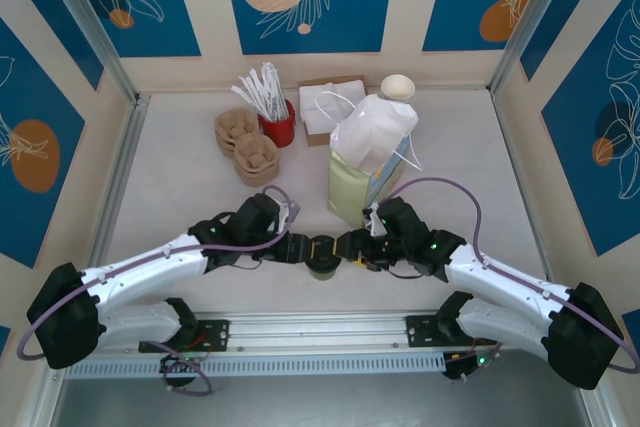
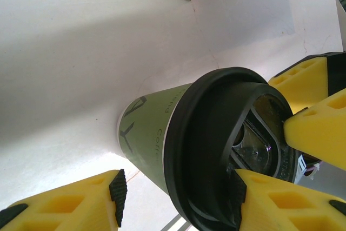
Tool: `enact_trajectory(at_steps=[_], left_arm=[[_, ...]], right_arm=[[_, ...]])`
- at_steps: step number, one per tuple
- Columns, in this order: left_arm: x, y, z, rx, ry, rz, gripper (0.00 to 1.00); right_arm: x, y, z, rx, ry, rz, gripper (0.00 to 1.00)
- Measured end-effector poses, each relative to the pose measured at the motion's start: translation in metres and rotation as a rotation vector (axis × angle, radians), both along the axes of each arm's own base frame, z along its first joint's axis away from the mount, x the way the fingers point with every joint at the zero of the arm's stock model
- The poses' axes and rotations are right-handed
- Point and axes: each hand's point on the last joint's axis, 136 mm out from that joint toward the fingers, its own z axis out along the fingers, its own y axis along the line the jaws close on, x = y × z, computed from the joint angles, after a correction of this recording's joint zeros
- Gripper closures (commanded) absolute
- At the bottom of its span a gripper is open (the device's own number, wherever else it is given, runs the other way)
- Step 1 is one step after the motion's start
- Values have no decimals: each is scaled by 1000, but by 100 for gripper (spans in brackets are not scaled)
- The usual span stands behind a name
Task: Pack the takeout coffee
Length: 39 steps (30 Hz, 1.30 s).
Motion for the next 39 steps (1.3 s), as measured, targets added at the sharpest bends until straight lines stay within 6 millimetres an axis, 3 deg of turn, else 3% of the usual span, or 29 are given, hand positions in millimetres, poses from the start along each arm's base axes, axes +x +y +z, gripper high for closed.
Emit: enact_trajectory(at_steps=[39], left_arm=[[-1, -9, -1, -67, -25, -31, 45]], right_arm=[[7, -3, -3, 74, 45, -30, 47]])
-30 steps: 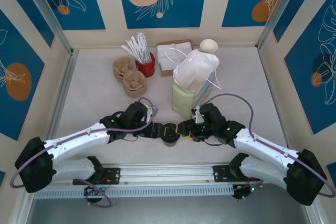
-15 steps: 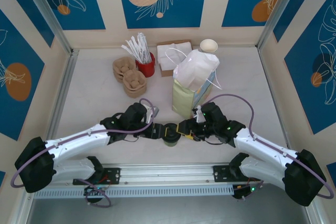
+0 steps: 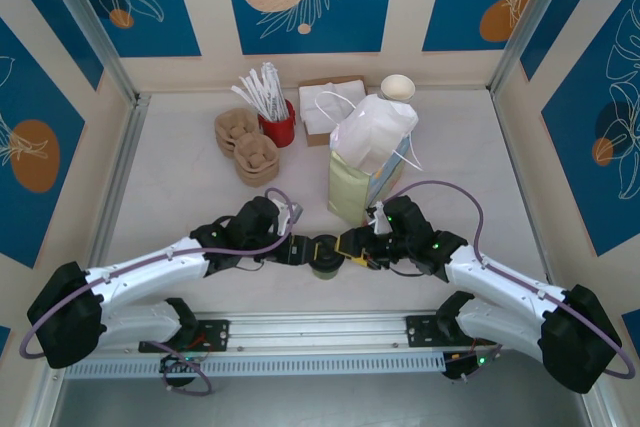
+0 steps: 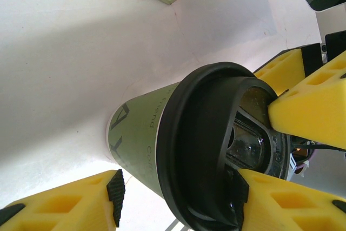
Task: Pack the takeout coffee
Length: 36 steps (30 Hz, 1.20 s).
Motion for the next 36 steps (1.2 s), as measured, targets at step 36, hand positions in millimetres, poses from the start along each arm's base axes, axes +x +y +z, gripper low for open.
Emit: enact_trajectory(at_steps=[36], left_arm=[[2, 11, 31, 37, -57, 41, 41]], right_arm=[[-17, -13, 4, -50, 80, -23, 40]])
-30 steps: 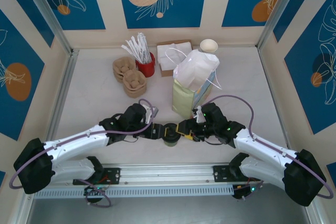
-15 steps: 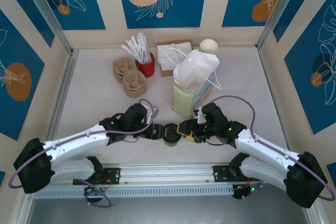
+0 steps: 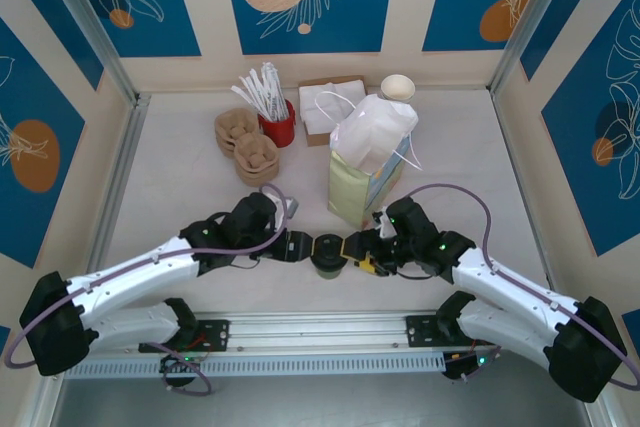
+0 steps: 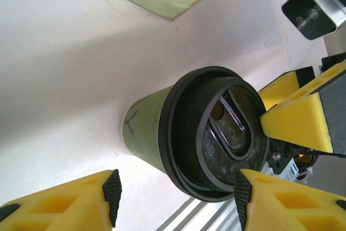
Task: Pack the takeout coffee
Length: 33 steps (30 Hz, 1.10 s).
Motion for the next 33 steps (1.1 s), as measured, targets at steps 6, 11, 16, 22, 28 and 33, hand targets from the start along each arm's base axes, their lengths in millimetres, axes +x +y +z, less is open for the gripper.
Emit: enact_trajectory(at_steps=[6, 11, 16, 22, 28, 33], left_arm=[[0, 9, 11, -1, -30, 23, 39], [-1, 13, 14, 2, -40, 33, 39], [-2, 18, 18, 0, -51, 42, 39], [-3, 24, 23, -4, -66, 53, 38], [-4, 26, 29, -15, -80, 58, 38], [-5, 29, 30, -16, -84, 62, 38]], right_arm=[[-4, 6, 4, 18, -2, 17, 40], [-6, 13, 6, 33, -6, 32, 40], [-7, 21, 5, 40, -2, 41, 40], [-7, 29, 1, 39, -4, 51, 40], [-4, 38, 0, 39, -26, 43, 40], [-1, 45, 0, 42, -46, 33, 40]])
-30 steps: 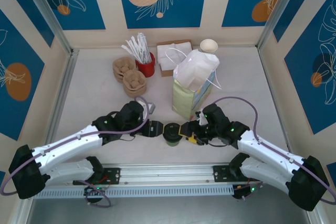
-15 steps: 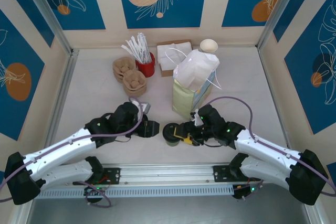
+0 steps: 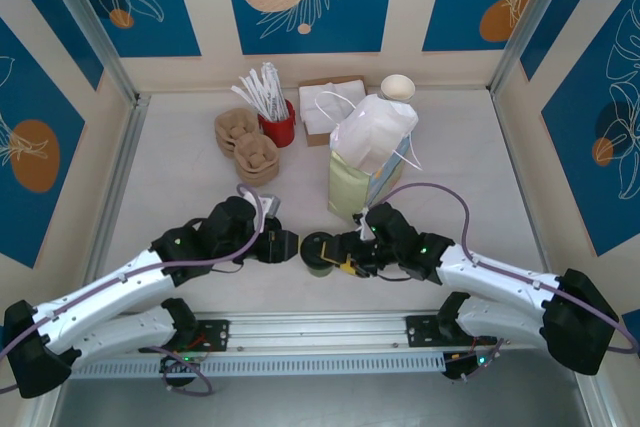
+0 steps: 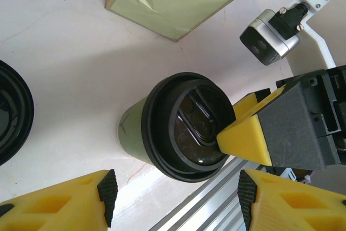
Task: Pack the takeout coffee
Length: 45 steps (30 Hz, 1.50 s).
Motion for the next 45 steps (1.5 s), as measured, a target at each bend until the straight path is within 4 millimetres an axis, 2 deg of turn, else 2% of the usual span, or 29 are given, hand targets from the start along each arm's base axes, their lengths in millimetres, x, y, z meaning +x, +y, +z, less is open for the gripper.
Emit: enact_trajectory(at_steps=[12, 22, 26, 33, 37, 45], left_arm=[[6, 10, -3, 36, -18, 49, 31], [25, 38, 3, 106, -96, 195, 27], [45, 52, 10, 134, -114, 285, 27], [93, 84, 21, 151, -126, 459, 26], [122, 101, 20, 139, -107, 545, 27], [177, 119, 13, 85, -42, 635, 32]], right_arm=[[10, 12, 1, 2, -22, -14, 41], [10, 9, 2, -36, -19, -10, 40], [9, 5, 9, -47, -38, -7, 39], [5, -8, 29, -47, -89, -9, 39], [2, -19, 35, -52, -108, -14, 40], [-1, -44, 51, -57, -150, -43, 40]])
